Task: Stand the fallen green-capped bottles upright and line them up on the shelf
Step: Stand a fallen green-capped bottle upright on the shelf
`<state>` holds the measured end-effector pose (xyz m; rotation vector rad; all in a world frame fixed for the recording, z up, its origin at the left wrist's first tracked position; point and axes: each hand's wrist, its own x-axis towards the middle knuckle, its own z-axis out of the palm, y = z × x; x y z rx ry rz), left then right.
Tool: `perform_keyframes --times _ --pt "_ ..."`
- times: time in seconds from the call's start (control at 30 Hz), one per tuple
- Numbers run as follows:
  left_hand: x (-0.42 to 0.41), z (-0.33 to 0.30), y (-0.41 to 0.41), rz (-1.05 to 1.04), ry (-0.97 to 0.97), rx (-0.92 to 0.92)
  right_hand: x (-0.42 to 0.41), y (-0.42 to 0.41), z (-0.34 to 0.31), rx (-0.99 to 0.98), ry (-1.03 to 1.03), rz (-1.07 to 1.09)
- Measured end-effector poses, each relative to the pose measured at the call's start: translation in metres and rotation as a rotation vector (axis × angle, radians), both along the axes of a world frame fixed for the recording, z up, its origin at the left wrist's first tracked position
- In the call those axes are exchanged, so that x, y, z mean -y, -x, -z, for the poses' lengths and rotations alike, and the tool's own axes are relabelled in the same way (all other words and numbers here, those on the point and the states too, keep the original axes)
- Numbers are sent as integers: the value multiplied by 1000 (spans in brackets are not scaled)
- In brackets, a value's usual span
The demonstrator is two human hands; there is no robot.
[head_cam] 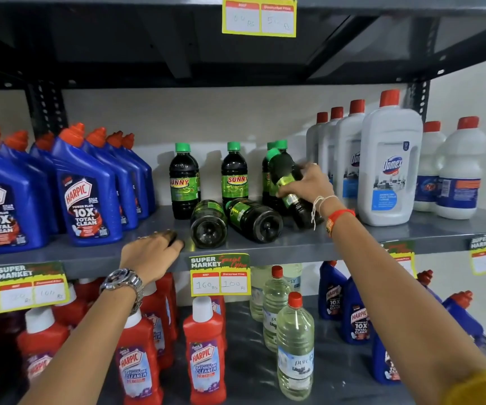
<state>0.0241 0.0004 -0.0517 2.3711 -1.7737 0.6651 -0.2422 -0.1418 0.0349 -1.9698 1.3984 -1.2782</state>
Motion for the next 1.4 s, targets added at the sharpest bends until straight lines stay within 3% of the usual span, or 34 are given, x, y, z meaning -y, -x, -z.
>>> perform_keyframes --times 0.17,0.33,0.5,0.7,0.8,0.97,1.1,1.27,1.4 --pt "3 2 -5 9 -13 15 -5 5 7 406 140 -70" --pt "4 1 -4 17 -22 -6 -4 8 30 487 131 -150" --pt "3 1 -2 19 16 -12 0 10 33 395 122 -123" --pt "1 3 0 12 29 40 -6 0 40 62 176 229" --pt "0 3 0 15 20 54 -3 1 38 129 139 177" --pt "1 3 -3 28 18 51 0 15 37 543 -163 -139" --pt "0 3 -1 47 44 18 -3 17 38 496 -131 -138" --pt "-1 4 0 9 39 63 -13 2 43 108 128 242" --pt "0 4 0 8 33 74 -8 4 40 161 134 209"
